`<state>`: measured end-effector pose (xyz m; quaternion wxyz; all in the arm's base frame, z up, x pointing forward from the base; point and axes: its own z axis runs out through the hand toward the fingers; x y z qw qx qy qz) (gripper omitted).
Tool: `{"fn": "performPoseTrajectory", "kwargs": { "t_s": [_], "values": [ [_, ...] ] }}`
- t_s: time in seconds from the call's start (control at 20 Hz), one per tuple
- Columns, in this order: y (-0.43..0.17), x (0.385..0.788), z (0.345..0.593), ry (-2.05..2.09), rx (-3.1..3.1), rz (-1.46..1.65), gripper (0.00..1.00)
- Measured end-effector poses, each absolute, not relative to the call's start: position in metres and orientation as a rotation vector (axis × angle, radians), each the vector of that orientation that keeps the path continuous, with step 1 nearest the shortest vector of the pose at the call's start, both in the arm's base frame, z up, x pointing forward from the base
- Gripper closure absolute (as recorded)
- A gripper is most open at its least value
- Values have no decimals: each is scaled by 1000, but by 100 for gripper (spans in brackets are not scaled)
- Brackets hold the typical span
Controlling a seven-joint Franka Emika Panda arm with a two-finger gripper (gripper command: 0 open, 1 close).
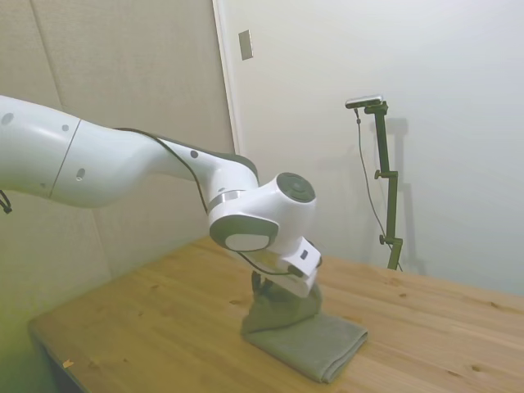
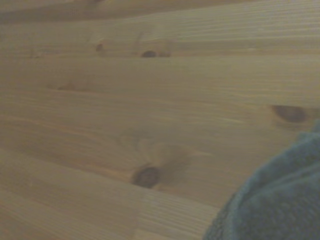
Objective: Unfold the towel
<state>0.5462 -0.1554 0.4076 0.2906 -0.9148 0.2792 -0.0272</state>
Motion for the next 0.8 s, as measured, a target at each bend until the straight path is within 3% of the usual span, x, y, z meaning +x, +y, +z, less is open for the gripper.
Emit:
{"fn": "performPoseTrajectory", "kwargs": {
  "t_s": [0.45,0.5,0.8],
  "values": [
    [-94,533,392,674,-2480,-18,100],
    [-89,530,390,666,-2482,-9,0],
    [-73,521,385,630,-2500,23,0]
  ]
}}
